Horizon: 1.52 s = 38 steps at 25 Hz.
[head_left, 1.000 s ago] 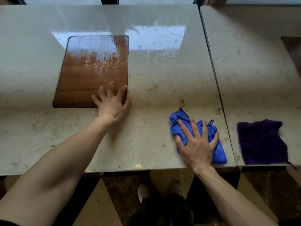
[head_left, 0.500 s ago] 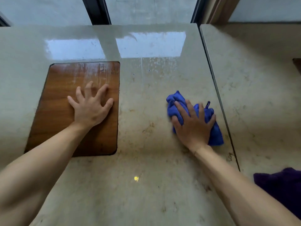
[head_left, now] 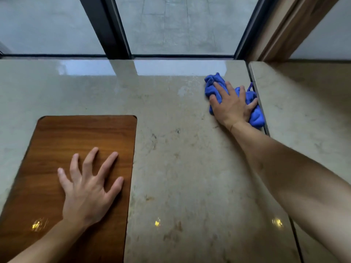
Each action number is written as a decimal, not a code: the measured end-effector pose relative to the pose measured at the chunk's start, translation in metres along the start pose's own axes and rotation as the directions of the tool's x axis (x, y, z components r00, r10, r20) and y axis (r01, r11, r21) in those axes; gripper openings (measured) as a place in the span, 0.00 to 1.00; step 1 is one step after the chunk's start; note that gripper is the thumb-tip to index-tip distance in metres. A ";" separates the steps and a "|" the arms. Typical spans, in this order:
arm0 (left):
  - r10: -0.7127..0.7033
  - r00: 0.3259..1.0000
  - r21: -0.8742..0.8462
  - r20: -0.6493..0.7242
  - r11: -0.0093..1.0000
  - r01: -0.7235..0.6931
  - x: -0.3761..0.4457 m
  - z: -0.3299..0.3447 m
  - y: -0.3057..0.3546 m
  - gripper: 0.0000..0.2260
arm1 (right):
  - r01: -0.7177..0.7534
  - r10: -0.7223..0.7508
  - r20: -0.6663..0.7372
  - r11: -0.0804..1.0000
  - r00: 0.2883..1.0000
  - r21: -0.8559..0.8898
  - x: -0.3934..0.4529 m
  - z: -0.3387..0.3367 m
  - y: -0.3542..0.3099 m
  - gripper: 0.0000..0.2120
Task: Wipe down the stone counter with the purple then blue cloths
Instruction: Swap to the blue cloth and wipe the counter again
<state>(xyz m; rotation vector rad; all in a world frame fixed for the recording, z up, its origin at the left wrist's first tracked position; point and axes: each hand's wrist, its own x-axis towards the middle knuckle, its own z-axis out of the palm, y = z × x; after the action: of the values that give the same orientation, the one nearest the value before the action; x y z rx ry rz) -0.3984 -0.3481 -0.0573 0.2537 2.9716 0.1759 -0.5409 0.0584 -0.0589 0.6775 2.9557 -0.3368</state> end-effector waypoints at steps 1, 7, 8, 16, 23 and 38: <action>0.001 1.000 0.007 0.003 1.000 -0.001 -0.002 -0.001 0.001 0.32 | -0.007 0.007 0.006 1.000 1.000 -0.004 0.018 -0.003 -0.004 0.26; -0.002 1.000 0.038 0.006 0.999 0.002 -0.003 0.000 0.003 0.31 | -0.040 0.040 0.003 0.999 0.999 0.015 0.092 -0.013 -0.038 0.26; 0.000 1.000 0.039 0.008 0.999 0.000 -0.003 0.000 0.002 0.31 | -0.035 0.035 -0.001 0.999 0.999 0.019 0.097 -0.013 -0.045 0.26; -0.035 0.999 0.059 0.027 0.998 0.034 -0.007 -0.002 -0.003 0.32 | 0.283 -0.282 0.020 0.959 0.959 -0.018 0.044 0.003 -0.069 0.27; 0.009 1.000 0.032 -0.023 0.999 -0.008 -0.011 0.000 0.002 0.31 | 0.370 -0.369 0.049 0.929 0.928 -0.025 -0.105 0.015 -0.073 0.25; 0.031 0.999 -0.012 -0.032 0.999 -0.031 -0.008 0.002 0.001 0.29 | 0.307 -0.311 -0.074 0.950 0.948 -0.060 -0.515 0.064 -0.006 0.24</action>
<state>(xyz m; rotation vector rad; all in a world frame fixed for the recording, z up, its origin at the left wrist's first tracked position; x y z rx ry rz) -0.3897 -0.3488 -0.0584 0.2985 2.9981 0.2038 -0.0785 -0.1775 -0.0496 0.2232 3.1372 -0.2634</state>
